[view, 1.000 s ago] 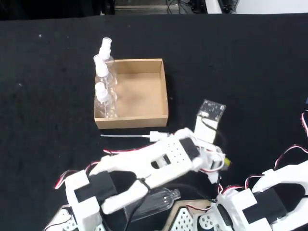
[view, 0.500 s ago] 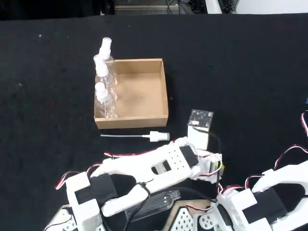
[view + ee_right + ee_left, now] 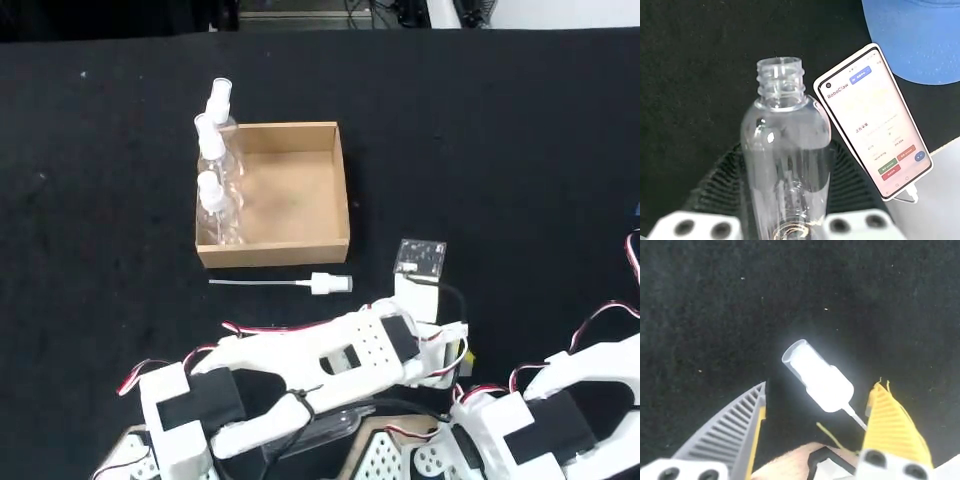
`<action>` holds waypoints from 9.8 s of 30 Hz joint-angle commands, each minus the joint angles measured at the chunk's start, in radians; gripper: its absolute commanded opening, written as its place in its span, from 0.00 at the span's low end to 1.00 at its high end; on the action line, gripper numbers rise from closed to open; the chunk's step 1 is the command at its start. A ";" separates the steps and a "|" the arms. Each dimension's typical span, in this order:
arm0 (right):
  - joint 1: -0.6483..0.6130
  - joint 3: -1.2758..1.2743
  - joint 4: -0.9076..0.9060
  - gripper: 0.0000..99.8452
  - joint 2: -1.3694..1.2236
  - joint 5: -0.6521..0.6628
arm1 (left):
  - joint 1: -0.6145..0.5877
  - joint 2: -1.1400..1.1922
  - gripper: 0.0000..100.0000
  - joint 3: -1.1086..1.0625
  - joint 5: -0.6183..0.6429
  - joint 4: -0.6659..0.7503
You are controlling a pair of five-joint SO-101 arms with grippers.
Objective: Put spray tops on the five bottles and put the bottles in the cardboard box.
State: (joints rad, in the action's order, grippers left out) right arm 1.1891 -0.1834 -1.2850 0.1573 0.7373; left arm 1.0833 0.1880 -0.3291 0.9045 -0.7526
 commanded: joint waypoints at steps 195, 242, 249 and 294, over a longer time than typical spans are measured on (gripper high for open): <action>-1.663 -1.081 0.845 0.01 1.219 -0.816 | -0.645 -1.085 0.03 -0.079 -0.876 0.565; -1.662 -1.081 0.839 0.01 1.219 -0.816 | -0.602 -1.209 0.03 -0.352 -0.876 0.423; -1.662 -1.081 0.841 0.01 1.219 -0.816 | -0.602 -1.372 0.06 -0.495 -0.882 0.419; -1.375 -0.768 1.069 0.01 0.670 -0.916 | -1.435 -2.016 0.06 -1.274 -0.878 0.381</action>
State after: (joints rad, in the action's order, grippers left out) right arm -0.2317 -1.0426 -0.3015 0.9444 -0.1711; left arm -0.3422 -1.8067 -1.5704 0.0284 -0.3736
